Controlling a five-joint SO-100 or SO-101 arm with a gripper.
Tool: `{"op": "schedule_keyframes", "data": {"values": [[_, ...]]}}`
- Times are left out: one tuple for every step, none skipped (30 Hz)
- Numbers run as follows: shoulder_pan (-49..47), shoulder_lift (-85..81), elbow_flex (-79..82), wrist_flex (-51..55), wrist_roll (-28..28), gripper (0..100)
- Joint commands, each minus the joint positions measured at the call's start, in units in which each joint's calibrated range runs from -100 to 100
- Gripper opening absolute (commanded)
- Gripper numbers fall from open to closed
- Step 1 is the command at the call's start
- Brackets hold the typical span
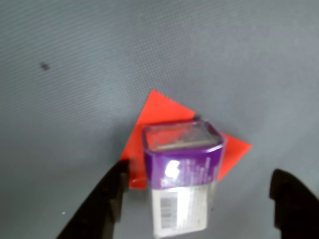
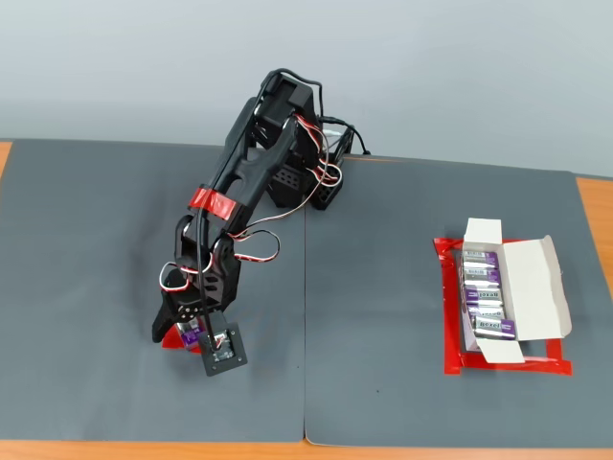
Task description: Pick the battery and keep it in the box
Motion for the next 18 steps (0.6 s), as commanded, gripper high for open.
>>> {"op": "schedule_keyframes", "data": {"values": [[0.1, -0.1, -2.0, -0.5, 0.2, 32], [0.1, -0.1, -2.0, -0.5, 0.2, 32], [0.1, -0.1, -2.0, -0.5, 0.3, 32], [0.1, 0.0, -2.0, -0.5, 0.3, 32], [0.1, 0.1, -2.0, -0.5, 0.3, 32], [0.1, 0.3, -2.0, -0.5, 0.3, 32], [0.1, 0.3, -1.9, -0.5, 0.3, 32], [0.1, 0.3, -1.8, -0.5, 0.3, 32], [0.1, 0.3, -1.7, -0.5, 0.3, 32], [0.1, 0.3, -1.7, -0.5, 0.2, 32], [0.1, 0.3, -1.7, -0.5, 0.1, 32], [0.1, 0.3, -1.6, -0.5, 0.0, 32], [0.1, 0.3, -1.6, -0.5, 0.0, 32], [0.1, 0.3, -1.6, -0.3, 0.0, 32], [0.1, 0.3, -1.6, -0.1, -0.1, 32], [0.1, 0.3, -1.6, 0.0, -0.1, 32], [0.2, 0.3, -1.6, 0.0, -0.1, 32], [0.2, 0.3, -1.6, 0.0, -0.1, 31]]}}
